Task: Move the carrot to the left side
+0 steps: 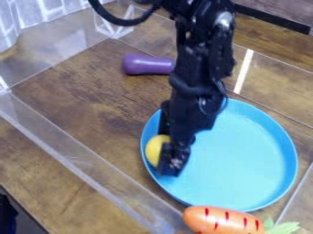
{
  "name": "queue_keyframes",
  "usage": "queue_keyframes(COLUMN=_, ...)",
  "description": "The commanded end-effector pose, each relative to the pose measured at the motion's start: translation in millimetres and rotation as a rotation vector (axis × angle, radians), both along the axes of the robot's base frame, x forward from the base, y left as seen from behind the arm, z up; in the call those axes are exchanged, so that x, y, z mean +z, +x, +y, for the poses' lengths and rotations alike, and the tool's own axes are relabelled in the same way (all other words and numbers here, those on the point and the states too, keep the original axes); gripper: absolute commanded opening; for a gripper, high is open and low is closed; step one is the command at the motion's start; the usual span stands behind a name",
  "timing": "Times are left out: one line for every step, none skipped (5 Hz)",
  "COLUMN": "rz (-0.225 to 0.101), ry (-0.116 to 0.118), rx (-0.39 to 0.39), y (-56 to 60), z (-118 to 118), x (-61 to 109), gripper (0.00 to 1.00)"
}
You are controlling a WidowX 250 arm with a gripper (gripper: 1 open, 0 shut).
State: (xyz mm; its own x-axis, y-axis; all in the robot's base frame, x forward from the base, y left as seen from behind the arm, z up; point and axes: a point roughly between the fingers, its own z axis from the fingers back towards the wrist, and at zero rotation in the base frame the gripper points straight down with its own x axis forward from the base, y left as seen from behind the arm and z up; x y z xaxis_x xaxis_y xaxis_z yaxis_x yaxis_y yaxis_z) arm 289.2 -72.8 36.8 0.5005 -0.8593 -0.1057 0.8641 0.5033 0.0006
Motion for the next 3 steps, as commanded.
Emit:
queue_keyframes(rz=-0.063, ry=-0.012, rx=-0.026, y=15.7, z=11, x=13.5, gripper=1.0)
queue_keyframes(rz=-0.066, ry=-0.019, rx=0.002, y=17.0, z=20, x=10.7, gripper=1.0)
queue_keyframes(rz=-0.07, ry=-0.026, rx=0.025, y=19.0, z=26, x=6.9, gripper=1.0)
